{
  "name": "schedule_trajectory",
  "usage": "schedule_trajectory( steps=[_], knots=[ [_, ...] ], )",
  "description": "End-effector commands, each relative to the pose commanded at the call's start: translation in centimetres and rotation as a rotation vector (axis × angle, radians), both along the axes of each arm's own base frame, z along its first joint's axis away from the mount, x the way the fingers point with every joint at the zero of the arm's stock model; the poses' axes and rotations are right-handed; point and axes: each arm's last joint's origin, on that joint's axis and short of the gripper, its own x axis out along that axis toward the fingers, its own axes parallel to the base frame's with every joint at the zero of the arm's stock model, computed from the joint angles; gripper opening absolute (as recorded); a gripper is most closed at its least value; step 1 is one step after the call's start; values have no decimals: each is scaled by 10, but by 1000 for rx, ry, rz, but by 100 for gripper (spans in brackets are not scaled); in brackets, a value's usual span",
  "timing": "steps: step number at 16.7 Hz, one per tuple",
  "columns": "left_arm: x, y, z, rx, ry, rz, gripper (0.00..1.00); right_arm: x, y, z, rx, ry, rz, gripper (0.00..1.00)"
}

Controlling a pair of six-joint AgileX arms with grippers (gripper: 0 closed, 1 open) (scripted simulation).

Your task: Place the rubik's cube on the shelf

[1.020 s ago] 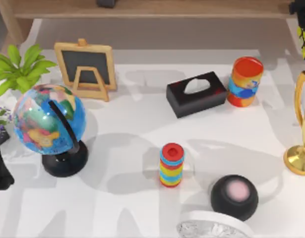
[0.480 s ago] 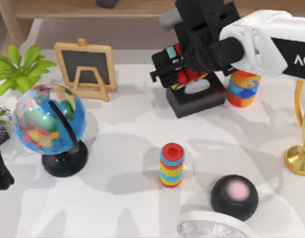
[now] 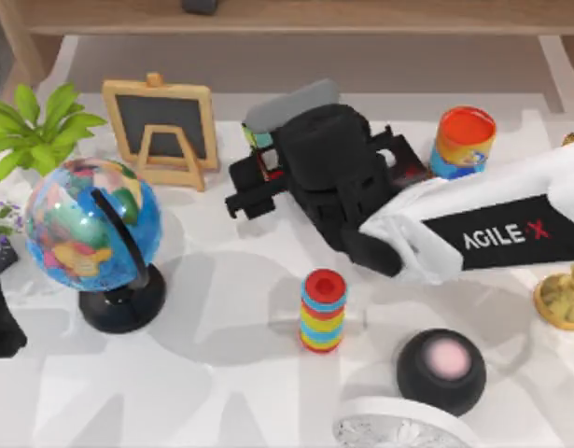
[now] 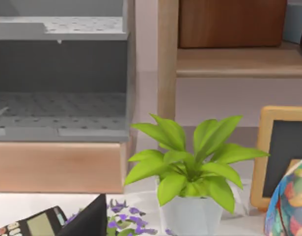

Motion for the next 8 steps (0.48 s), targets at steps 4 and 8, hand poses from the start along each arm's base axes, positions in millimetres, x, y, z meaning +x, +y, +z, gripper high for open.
schedule_trajectory(
  steps=[4, 8],
  knots=[
    [0, 0, 0, 0, 0, 0, 100, 2, -15, -9, 90, -206, -83, 0],
    [0, 0, 0, 0, 0, 0, 100, 11, -43, -2, 171, -398, -199, 0]
  ],
)
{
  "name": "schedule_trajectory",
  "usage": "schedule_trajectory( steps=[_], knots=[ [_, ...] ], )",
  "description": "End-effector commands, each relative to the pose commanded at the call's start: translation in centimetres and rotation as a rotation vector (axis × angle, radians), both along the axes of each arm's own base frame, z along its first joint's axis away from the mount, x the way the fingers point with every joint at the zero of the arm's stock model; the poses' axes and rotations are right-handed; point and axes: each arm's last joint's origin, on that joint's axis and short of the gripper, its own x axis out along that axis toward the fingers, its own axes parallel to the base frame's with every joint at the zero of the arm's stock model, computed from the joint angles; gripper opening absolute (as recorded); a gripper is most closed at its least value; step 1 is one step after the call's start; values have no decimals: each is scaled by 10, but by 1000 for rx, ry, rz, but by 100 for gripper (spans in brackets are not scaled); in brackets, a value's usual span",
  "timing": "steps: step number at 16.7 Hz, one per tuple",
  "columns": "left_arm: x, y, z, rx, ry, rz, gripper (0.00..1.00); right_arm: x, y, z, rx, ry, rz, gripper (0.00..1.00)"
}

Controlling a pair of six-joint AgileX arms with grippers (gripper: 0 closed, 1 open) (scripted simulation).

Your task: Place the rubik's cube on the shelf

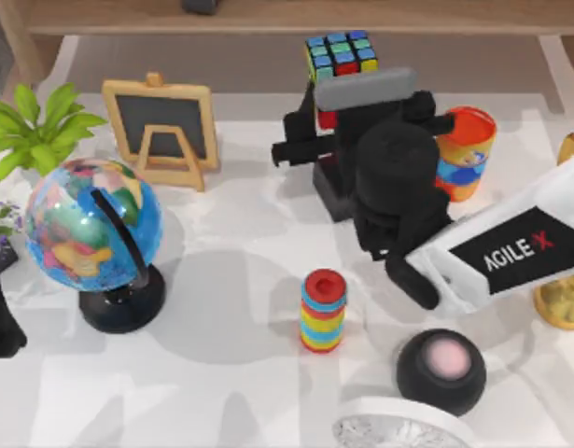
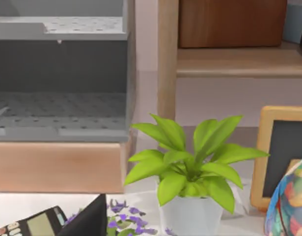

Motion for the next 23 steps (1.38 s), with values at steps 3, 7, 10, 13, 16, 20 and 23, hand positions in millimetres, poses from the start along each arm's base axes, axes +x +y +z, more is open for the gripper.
schedule_trajectory(
  steps=[3, 7, 10, 13, 16, 20, 23],
  knots=[
    [0, 0, 0, 0, 0, 0, 100, 6, -20, 13, 56, -115, -75, 0],
    [0, 0, 0, 0, 0, 0, 100, 9, -36, 29, 103, -206, -125, 0],
    [0, 0, 0, 0, 0, 0, 100, 9, -36, 29, 105, -208, -127, 0],
    [0, 0, 0, 0, 0, 0, 100, 9, -34, 29, 106, -206, -121, 0],
    [0, 0, 0, 0, 0, 0, 100, 15, -30, 32, 113, -210, -105, 0],
    [0, 0, 0, 0, 0, 0, 100, 46, -24, 44, 123, -223, -86, 0],
    [0, 0, 0, 0, 0, 0, 100, 78, -30, 47, 114, -223, -109, 0]
  ],
)
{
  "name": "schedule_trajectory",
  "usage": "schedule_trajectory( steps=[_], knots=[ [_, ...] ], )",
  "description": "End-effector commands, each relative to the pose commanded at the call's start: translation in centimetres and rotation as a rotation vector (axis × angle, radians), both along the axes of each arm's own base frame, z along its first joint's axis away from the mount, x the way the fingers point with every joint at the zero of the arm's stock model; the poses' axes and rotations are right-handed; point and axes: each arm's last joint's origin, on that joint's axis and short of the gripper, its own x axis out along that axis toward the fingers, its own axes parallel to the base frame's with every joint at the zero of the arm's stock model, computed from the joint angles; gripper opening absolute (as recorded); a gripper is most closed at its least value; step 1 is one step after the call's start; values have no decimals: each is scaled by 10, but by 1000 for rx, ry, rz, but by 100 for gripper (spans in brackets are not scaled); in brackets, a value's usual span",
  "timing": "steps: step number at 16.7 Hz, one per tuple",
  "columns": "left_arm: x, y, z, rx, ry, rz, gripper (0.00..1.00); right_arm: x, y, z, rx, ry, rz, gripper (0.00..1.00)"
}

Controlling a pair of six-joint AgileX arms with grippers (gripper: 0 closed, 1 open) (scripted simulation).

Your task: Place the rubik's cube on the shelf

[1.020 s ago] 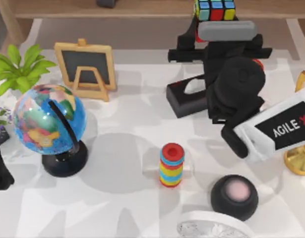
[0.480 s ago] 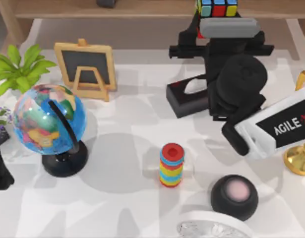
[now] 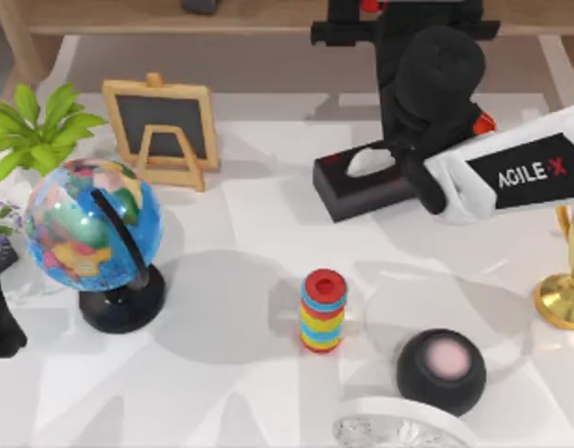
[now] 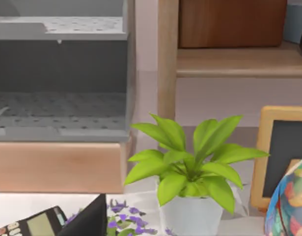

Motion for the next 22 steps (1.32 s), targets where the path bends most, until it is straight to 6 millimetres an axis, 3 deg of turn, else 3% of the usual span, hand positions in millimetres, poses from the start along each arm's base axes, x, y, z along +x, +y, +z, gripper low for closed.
schedule_trajectory(
  steps=[4, 9, 22],
  knots=[
    [0, 0, 0, 0, 0, 0, 100, 28, -6, -4, -5, 12, -17, 0],
    [0, 0, 0, 0, 0, 0, 100, 30, -7, -6, -6, 16, -18, 0],
    [0, 0, 0, 0, 0, 0, 100, 30, -7, -6, -6, 16, -18, 98]
  ],
)
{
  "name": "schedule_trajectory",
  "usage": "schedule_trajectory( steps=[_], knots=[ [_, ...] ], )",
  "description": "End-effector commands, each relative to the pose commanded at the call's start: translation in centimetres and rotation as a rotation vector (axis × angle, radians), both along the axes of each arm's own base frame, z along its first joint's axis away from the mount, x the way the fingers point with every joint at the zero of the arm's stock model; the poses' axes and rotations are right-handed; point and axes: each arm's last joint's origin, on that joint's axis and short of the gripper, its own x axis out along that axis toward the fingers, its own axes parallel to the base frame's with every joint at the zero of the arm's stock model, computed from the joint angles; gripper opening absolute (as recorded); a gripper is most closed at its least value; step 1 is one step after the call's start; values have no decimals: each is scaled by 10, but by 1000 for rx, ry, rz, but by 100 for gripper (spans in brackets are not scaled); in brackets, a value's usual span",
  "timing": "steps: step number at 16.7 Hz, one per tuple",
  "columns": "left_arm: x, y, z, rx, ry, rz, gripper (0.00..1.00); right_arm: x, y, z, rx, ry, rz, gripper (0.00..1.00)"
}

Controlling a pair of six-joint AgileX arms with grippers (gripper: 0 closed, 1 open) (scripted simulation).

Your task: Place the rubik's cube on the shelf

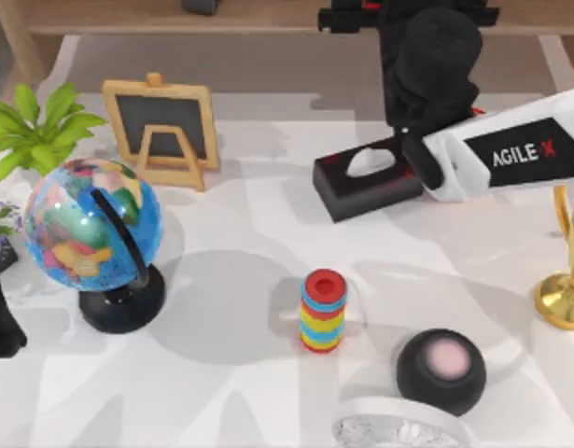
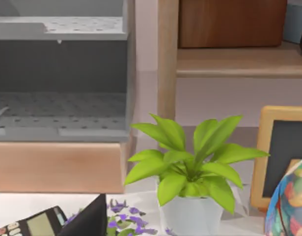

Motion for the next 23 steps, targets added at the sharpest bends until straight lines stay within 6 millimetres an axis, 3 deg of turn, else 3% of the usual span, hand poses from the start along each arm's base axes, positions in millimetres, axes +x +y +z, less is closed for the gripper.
schedule_trajectory(
  steps=[10, 14, 19, 23],
  knots=[
    [0, 0, 0, 0, 0, 0, 100, -1, 1, 0, 0, 0, 3, 100],
    [0, 0, 0, 0, 0, 0, 100, -8, -12, 19, -36, -80, 21, 100],
    [0, 0, 0, 0, 0, 0, 100, -36, -69, 79, -189, -345, 12, 100],
    [0, 0, 0, 0, 0, 0, 100, -67, -149, 122, -455, -590, -122, 100]
  ],
)
